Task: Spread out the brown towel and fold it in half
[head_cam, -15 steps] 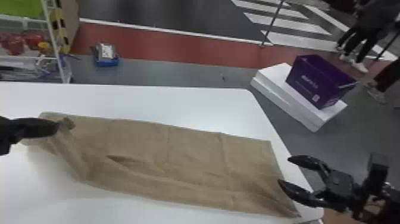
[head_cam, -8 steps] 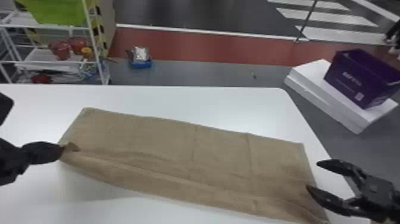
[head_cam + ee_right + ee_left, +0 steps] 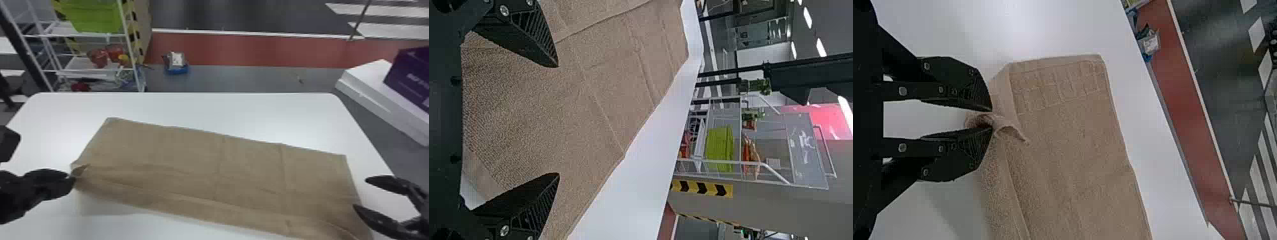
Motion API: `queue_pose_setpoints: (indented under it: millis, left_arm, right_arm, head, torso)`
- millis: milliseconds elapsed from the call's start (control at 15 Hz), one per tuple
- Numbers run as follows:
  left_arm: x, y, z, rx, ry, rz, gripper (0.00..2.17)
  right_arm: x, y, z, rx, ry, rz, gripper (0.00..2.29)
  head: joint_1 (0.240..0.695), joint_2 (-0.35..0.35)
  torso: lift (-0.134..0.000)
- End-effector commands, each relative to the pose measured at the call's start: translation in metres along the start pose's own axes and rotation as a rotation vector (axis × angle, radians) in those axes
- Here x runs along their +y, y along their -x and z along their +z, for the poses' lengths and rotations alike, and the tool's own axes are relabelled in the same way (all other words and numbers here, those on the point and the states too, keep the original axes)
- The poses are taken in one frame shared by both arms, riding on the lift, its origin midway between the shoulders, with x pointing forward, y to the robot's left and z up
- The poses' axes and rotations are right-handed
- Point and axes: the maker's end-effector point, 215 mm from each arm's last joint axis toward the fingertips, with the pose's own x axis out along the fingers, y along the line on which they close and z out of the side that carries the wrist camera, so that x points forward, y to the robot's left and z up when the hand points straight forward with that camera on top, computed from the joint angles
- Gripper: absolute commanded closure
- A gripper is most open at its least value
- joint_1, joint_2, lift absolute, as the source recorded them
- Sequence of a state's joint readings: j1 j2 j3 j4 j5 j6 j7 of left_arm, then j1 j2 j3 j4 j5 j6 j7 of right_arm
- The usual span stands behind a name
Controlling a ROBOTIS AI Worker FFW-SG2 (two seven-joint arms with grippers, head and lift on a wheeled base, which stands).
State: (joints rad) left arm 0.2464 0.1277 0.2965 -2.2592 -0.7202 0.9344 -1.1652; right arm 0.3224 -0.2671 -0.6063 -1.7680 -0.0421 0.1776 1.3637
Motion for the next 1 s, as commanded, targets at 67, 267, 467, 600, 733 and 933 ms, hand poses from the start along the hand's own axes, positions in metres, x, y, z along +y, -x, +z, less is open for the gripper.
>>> queue_pose_setpoints:
  millis: [67,267,467,600,733,933]
  left_arm:
    - [0.026,0.019,-0.021,0.018,0.038,0.06,0.01]
    - [0.026,0.031,-0.014,-0.014,0.044,0.065,0.02]
    - [0.009,0.032,0.015,-0.09,0.03,0.076,0.02]
    - [-0.003,0.016,0.023,-0.092,0.011,0.104,0.01]
    - [-0.01,-0.004,0.022,-0.07,-0.012,0.136,0.02]
    - [-0.013,-0.026,0.028,-0.06,-0.065,0.201,0.01]
  right_arm:
    - [0.002,-0.001,0.0,0.0,-0.001,0.006,0.11]
    - [0.004,-0.003,-0.002,-0.003,-0.006,0.008,0.11]
    - [0.005,-0.004,-0.002,-0.006,-0.007,0.008,0.11]
    - [0.005,-0.004,-0.003,-0.007,-0.013,0.007,0.11]
    - [0.006,-0.001,-0.004,-0.006,-0.012,0.002,0.11]
    - [0.004,0.003,-0.005,-0.009,-0.015,-0.006,0.11]
  head:
    - [0.695,-0.019]
    - [0.695,0.032]
    - [0.695,0.032]
    - [0.695,0.014]
    - [0.695,-0.009]
    - [0.695,-0.033]
  torso:
    - [-0.134]
    - [-0.134]
    - [-0.134]
    - [-0.134]
    - [-0.134]
    - [-0.134]
